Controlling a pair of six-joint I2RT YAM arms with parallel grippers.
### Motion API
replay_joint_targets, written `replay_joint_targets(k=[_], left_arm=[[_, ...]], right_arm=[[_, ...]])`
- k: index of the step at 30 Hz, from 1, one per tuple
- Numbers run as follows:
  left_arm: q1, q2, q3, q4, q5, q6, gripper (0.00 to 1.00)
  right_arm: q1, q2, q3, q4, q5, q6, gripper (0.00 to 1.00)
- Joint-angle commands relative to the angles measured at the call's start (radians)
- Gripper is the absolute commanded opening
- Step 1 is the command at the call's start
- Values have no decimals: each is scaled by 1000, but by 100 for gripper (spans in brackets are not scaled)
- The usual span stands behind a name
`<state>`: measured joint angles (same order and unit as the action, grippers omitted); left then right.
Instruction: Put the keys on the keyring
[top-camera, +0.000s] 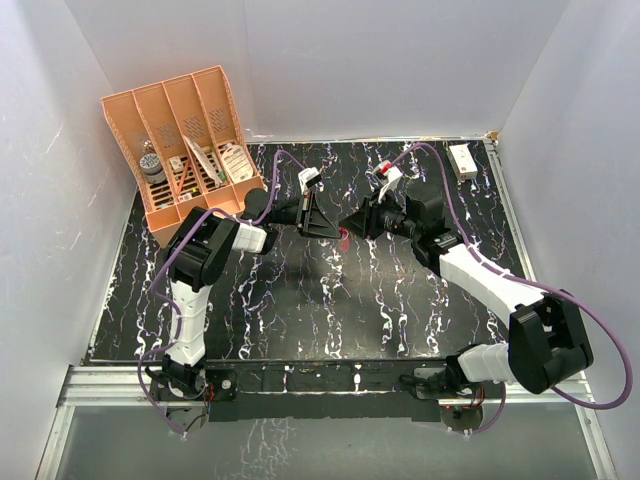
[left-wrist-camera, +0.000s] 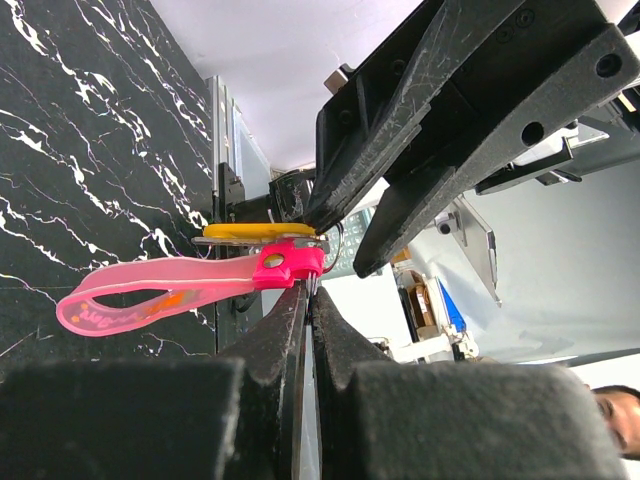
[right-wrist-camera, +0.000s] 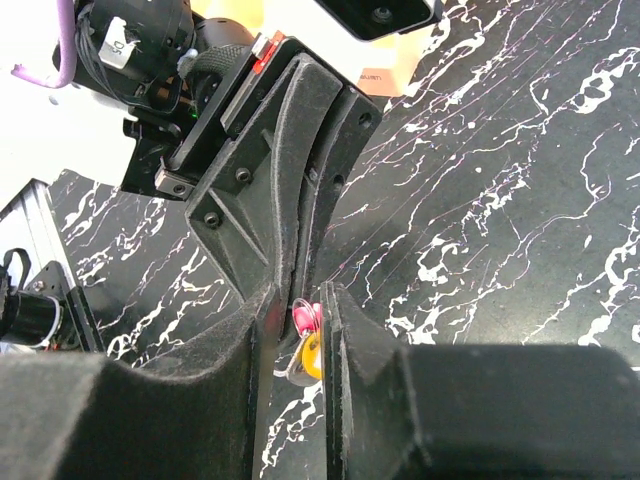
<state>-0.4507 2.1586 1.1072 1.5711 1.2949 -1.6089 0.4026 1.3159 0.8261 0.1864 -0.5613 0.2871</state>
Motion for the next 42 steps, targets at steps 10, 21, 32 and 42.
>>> replay_joint_targets(k=[10, 21, 32, 42], left_arm=[[1, -55, 51, 43, 4, 1, 0], [1, -50, 44, 33, -2, 11, 0], [16, -78, 26, -80, -51, 100, 44], [64, -157, -95, 64, -255, 49, 48]], right_arm=[[-7, 10, 36, 62, -29, -3, 18], [-7, -4, 30, 63, -22, -6, 5], [-7, -28, 17, 59, 11, -14, 0], [-7, -105, -68, 137, 233, 33, 0]])
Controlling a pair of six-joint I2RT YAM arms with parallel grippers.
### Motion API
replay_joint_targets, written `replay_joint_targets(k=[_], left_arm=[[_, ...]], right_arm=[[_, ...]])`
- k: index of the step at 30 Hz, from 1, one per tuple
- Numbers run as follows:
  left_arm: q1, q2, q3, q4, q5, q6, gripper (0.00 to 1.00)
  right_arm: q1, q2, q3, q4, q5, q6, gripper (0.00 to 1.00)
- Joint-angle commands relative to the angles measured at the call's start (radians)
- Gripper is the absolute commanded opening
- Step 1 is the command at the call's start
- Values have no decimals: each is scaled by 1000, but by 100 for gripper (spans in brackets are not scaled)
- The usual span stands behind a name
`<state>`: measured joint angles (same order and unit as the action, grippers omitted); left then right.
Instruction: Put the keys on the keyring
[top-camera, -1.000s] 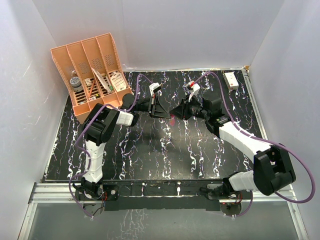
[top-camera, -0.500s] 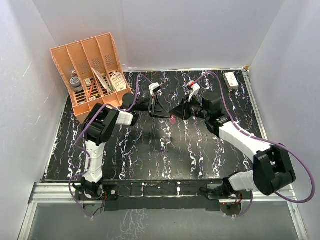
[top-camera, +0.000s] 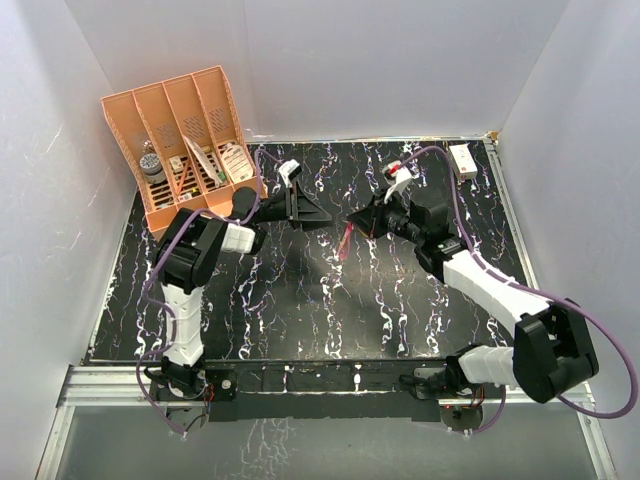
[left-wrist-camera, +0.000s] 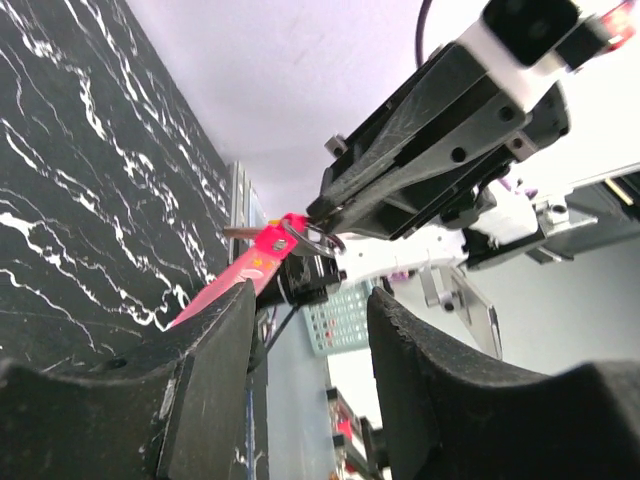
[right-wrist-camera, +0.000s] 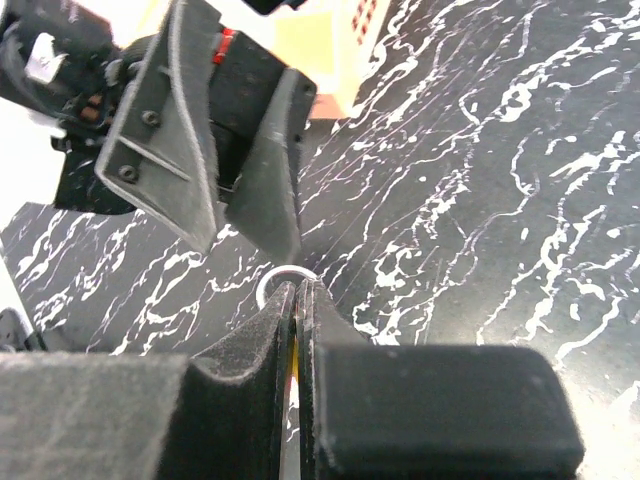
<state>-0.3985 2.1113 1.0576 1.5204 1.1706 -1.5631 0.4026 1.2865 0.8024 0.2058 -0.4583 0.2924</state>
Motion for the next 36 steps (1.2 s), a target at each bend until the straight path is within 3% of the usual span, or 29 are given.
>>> replay_joint_targets(k=[1, 9, 14, 19, 36], left_arm=[[12, -125, -65, 110, -157, 20, 48], [-13, -260, -161, -147, -306, 245, 48], [-84, -315, -94, -474, -350, 435, 48], [-132, -354, -70, -680, -458, 528, 49], [-133, -384, -117, -613, -594, 430, 51]], right_arm=[[-7, -83, -59, 136, 152, 40, 0], [-6, -113, -115, 215, 223, 87, 0], [5, -101, -114, 219, 215, 73, 0], [35, -108, -117, 221, 254, 44, 0], [117, -108, -111, 177, 299, -47, 0]])
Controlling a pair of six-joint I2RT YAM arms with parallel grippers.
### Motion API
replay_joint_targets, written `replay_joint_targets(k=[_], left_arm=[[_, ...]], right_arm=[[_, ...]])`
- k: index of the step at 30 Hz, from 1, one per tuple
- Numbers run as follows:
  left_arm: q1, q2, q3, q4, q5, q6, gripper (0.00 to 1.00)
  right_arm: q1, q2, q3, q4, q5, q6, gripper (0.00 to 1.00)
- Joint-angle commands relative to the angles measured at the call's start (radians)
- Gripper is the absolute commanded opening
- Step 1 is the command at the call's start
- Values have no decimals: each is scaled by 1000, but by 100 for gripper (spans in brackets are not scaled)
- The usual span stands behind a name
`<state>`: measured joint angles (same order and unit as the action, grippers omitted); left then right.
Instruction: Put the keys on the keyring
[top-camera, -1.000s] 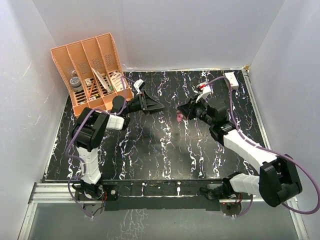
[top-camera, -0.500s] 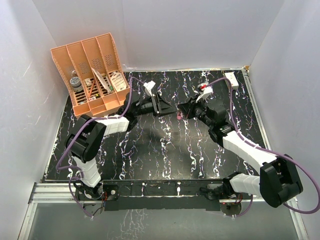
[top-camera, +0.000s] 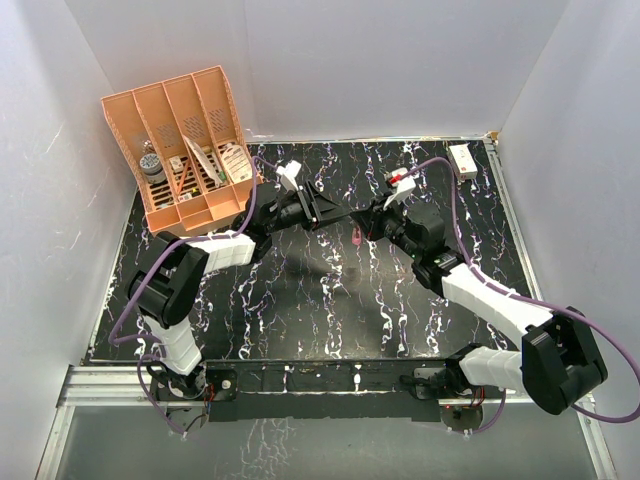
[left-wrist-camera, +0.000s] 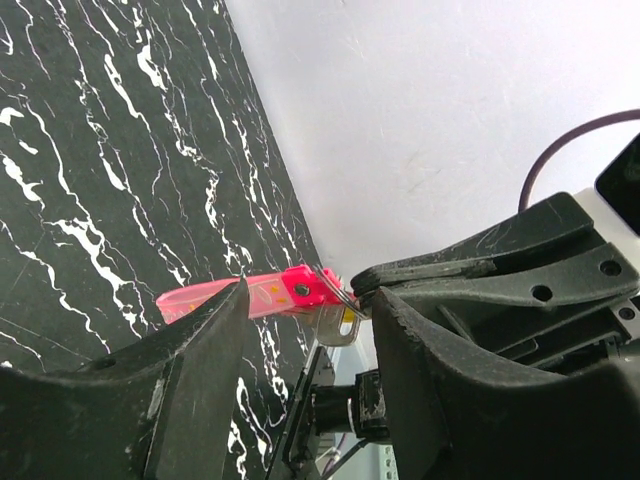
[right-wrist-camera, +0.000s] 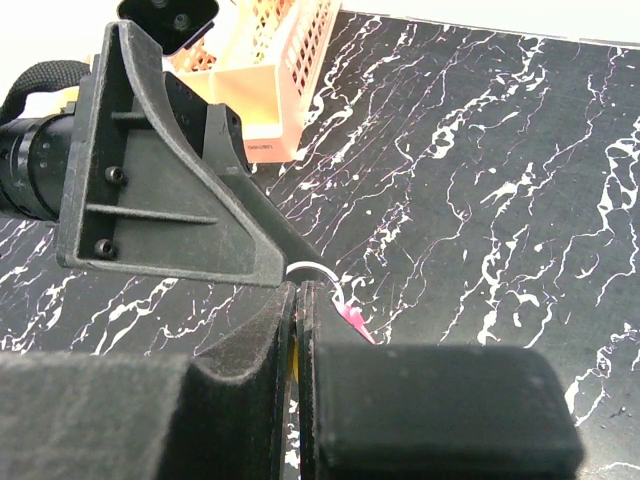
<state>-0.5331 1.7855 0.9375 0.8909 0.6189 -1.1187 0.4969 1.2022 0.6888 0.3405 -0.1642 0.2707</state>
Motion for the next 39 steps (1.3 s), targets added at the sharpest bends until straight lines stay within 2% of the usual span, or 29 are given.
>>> replay_joint_targets(k=[1, 12, 27, 39], left_arm=[[2, -58, 6, 18, -42, -16, 51], [2, -57, 6, 30, -30, -35, 44], [2, -35, 31, 14, 39, -120, 43], [2, -18, 30, 36, 60, -148, 34]], right_arm=[[26, -21, 3, 41, 8, -26, 0], [51, -3, 9, 47, 57, -38, 0], [70, 24, -26, 136, 141, -102, 0], [71, 48, -31, 189, 149, -96, 0]])
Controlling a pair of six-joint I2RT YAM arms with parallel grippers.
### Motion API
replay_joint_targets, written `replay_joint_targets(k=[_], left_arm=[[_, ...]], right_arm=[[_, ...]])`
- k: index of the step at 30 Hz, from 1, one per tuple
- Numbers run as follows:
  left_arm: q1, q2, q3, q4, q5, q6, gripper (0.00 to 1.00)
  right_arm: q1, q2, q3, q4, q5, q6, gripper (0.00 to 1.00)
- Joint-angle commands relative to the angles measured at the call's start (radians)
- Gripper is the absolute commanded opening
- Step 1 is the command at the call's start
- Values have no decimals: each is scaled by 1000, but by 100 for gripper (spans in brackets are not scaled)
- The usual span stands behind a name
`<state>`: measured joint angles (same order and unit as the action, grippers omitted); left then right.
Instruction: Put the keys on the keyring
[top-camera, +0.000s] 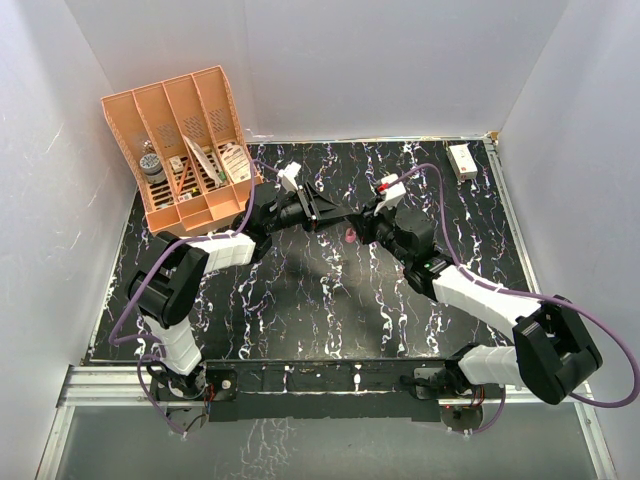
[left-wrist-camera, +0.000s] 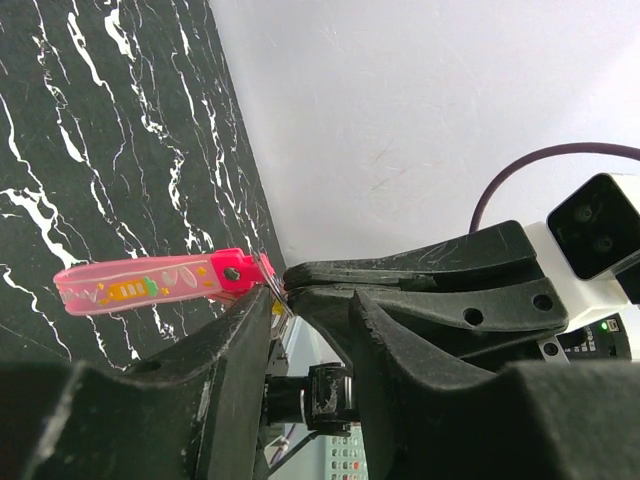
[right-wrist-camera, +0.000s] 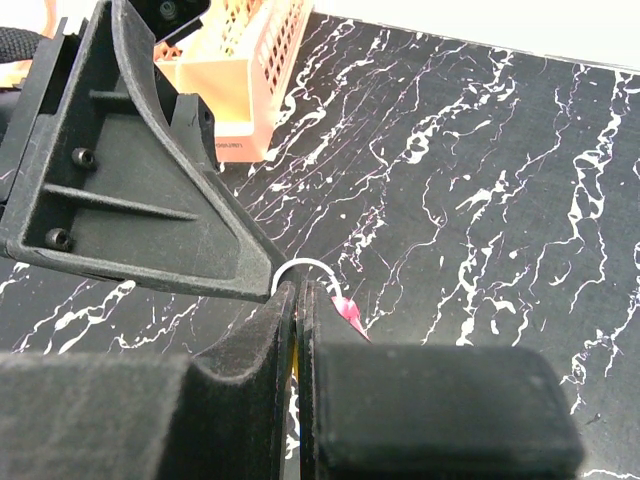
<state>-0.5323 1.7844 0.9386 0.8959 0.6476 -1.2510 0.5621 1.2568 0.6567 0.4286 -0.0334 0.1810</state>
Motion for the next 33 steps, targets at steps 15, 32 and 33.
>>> replay_joint_targets(k=[15, 32, 33], left_arm=[[1, -14, 10, 40, 33, -21, 6], [14, 38, 9, 214, 160, -59, 0], [14, 47, 13, 224, 182, -66, 0]], right_arm=[[5, -31, -2, 111, 10, 13, 0], [5, -61, -12, 90, 61, 11, 0], [4, -63, -10, 90, 61, 4, 0]])
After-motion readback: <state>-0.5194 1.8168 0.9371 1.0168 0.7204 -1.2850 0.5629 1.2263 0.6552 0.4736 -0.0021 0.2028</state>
